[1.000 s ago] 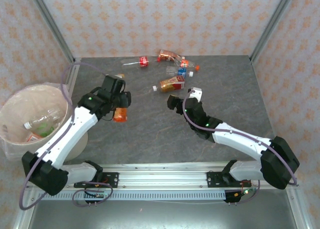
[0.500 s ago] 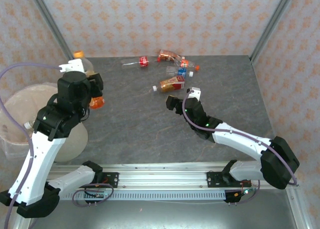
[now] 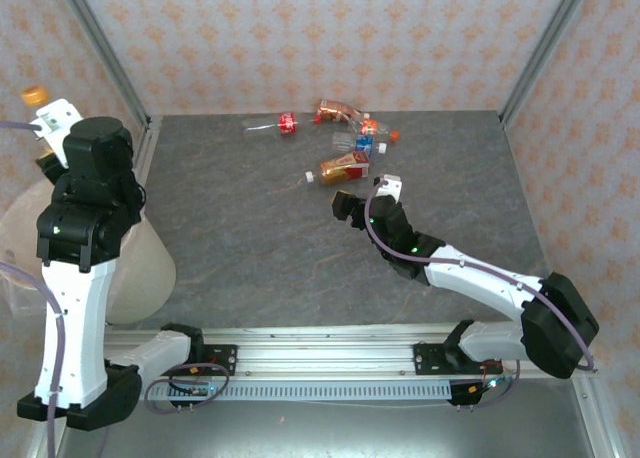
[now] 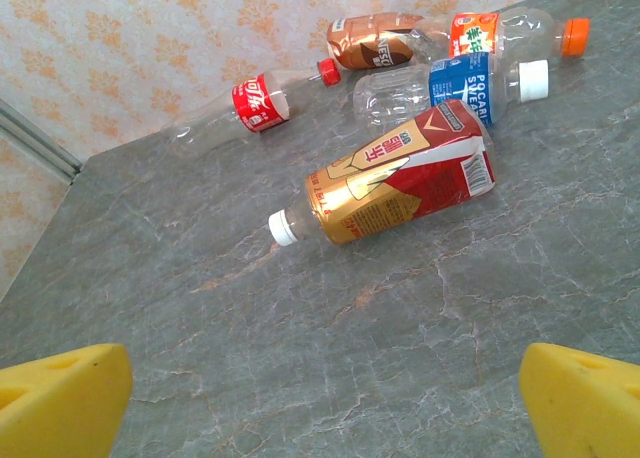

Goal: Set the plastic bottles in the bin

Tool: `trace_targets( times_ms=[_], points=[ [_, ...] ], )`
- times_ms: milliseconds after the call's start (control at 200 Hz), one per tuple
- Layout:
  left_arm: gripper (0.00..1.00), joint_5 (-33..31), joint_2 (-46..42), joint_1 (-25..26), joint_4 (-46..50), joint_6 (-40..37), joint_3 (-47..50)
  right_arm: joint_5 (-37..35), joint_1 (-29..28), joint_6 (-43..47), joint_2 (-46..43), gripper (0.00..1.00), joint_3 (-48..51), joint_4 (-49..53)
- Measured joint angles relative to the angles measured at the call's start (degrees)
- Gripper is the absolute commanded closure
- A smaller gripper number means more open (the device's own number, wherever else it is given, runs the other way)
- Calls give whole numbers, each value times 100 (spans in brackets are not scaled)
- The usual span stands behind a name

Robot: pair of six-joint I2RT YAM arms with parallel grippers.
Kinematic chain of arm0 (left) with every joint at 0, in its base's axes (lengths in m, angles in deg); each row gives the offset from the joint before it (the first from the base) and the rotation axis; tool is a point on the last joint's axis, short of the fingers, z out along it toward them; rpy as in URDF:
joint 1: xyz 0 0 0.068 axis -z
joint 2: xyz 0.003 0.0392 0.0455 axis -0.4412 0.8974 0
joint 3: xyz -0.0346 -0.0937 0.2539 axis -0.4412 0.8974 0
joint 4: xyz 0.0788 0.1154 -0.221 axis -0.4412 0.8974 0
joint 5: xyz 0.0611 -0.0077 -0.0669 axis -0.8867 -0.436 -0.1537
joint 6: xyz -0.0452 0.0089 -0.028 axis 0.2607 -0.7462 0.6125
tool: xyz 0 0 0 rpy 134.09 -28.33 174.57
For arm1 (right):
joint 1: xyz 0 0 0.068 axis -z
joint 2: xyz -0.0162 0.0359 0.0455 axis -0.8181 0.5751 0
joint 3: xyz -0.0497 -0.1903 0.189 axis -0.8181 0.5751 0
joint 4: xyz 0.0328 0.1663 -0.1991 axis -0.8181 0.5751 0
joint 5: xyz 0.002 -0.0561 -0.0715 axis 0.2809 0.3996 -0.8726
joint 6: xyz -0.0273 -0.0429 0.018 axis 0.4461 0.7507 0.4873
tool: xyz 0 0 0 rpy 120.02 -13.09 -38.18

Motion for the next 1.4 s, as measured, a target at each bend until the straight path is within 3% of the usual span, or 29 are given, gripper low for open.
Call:
trace_targets(
  times_ms=[150, 390, 565, 831, 1051, 1091, 1196, 1401],
  points=[
    [50, 348, -39, -1051, 24, 24, 326, -7, 0, 4, 0, 1, 0, 4],
    [50, 1659, -26, -2894, 151, 129, 1029, -22, 0, 111, 0, 1, 0, 50],
    [50, 2546, 11, -3891, 238, 157, 1399, -22, 0, 173, 13, 1, -11, 50],
    [45, 2999, 74, -4262, 507, 564, 1534, -17, 0, 212, 87, 1, -20, 74],
    [40, 3154, 98, -4271, 728, 944, 1801, 7, 0, 251, 133, 1, -61, 138],
    [36, 3143, 131, -4271, 748, 977, 1801, 7, 0, 258, 133, 1, -68, 142],
    [13, 3117, 188, -4271, 809, 1012, 1801, 7, 0, 267, 133, 1, -81, 157],
    [3, 3233, 195, -4271, 1010, 1040, 1626, 7, 0, 297, 133, 1, -85, 197]
  ],
)
